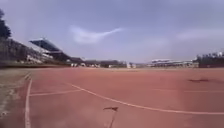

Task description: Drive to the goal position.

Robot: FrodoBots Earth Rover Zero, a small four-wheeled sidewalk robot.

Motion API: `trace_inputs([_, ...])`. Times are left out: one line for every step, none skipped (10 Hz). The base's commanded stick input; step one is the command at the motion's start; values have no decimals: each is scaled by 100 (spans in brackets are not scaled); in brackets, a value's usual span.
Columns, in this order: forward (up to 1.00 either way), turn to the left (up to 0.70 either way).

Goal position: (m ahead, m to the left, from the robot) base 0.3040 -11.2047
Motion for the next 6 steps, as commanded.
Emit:
trace_inputs([70,-35])
trace_inputs([70,-35])
trace_inputs([70,-35])
trace_inputs([70,-35])
trace_inputs([70,-35])
trace_inputs([70,-35])
